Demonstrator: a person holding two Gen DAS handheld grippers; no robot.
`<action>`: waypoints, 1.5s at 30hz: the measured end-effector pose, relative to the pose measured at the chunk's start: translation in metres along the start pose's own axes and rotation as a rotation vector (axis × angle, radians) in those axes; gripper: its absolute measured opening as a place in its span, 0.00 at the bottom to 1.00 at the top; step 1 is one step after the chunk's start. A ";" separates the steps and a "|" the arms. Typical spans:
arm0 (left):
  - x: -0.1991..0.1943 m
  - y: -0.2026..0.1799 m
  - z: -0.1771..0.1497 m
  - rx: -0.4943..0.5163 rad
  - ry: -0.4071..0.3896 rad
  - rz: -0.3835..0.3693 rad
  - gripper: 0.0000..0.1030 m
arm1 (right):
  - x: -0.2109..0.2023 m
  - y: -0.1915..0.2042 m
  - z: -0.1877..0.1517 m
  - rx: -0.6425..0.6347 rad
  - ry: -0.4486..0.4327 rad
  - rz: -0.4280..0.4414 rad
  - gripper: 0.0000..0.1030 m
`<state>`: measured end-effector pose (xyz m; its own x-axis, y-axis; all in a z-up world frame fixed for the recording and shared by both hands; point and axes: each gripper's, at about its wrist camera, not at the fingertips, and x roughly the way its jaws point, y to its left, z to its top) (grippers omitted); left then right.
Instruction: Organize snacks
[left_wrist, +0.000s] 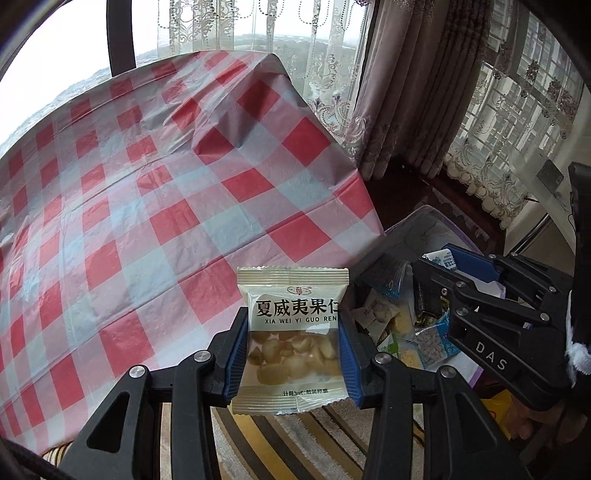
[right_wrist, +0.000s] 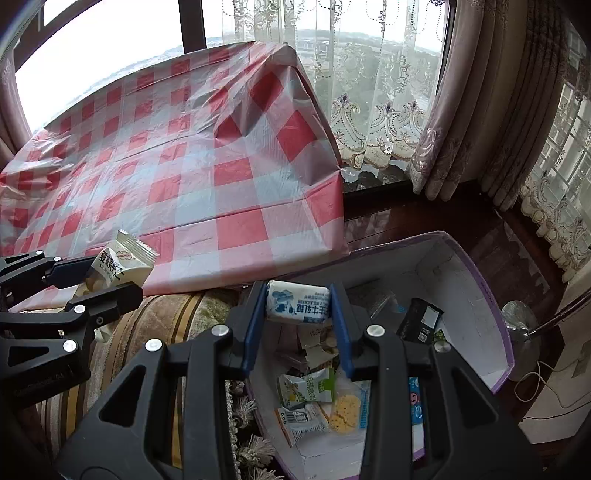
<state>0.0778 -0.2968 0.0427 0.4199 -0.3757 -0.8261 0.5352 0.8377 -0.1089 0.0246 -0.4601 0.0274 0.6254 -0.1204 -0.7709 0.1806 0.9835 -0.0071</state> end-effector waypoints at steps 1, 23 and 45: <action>0.001 -0.007 0.000 0.011 0.002 -0.005 0.44 | -0.002 -0.006 -0.003 0.008 0.000 -0.011 0.37; 0.024 -0.083 -0.012 0.043 0.128 -0.179 0.52 | -0.028 -0.082 -0.055 0.164 0.076 -0.185 0.71; 0.022 -0.074 -0.048 -0.074 0.141 -0.249 0.98 | -0.031 -0.081 -0.080 0.186 0.140 -0.236 0.71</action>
<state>0.0121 -0.3481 0.0062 0.1732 -0.5188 -0.8372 0.5521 0.7550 -0.3537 -0.0703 -0.5251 0.0005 0.4419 -0.3095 -0.8420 0.4514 0.8878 -0.0894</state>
